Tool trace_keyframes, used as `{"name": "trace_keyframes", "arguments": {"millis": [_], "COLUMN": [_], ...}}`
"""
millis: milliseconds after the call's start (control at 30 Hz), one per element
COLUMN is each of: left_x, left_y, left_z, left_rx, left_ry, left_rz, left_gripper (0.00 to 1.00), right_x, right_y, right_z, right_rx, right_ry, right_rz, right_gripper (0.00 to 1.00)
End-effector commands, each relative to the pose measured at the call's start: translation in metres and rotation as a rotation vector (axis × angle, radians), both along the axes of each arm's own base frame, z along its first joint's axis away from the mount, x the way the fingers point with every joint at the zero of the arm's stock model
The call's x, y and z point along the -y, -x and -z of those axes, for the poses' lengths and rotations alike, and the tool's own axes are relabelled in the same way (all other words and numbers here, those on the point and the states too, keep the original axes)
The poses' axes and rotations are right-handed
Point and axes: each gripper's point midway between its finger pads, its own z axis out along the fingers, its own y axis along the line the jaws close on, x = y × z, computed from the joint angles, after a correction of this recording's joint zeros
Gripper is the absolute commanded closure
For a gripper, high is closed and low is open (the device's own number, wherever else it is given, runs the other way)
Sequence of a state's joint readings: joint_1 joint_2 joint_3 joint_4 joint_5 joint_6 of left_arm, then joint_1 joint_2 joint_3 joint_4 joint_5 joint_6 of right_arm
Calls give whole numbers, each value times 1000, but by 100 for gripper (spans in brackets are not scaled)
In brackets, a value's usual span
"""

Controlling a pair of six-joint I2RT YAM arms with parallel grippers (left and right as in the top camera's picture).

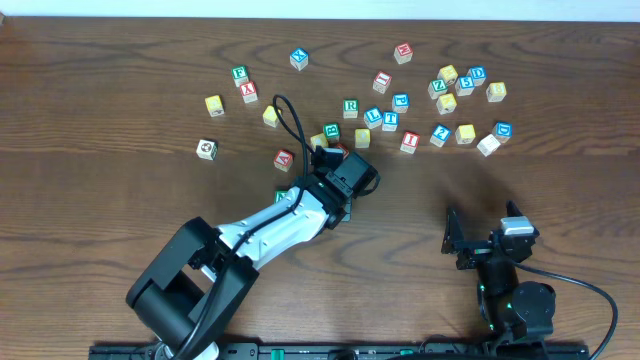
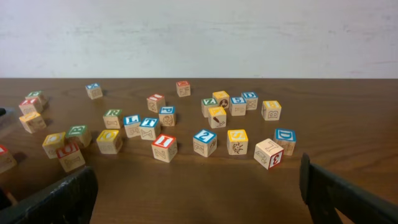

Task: Spell out NEURIPS
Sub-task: 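Lower the red U block to the right of the E block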

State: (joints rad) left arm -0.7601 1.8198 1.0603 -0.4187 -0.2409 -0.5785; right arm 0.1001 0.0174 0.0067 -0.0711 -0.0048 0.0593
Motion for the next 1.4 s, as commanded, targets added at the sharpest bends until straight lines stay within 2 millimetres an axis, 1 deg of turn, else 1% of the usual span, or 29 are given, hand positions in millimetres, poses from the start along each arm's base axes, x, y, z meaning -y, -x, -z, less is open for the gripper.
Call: {"name": "trace_keyframes", "arguments": {"millis": [0, 1367], "left_x": [-5, -8], "left_y": [4, 6], "left_z": [8, 9], "left_rx": [-18, -30], "left_ry": [-24, -61], "left_rz": [5, 68], "left_gripper": [92, 92], "right_x": [-2, -2], "right_y": [0, 0], "right_z": [1, 1], "right_rx": [-2, -2], "right_ry": [-7, -7], "right_rz": [-7, -7], "right_gripper": [1, 1]}}
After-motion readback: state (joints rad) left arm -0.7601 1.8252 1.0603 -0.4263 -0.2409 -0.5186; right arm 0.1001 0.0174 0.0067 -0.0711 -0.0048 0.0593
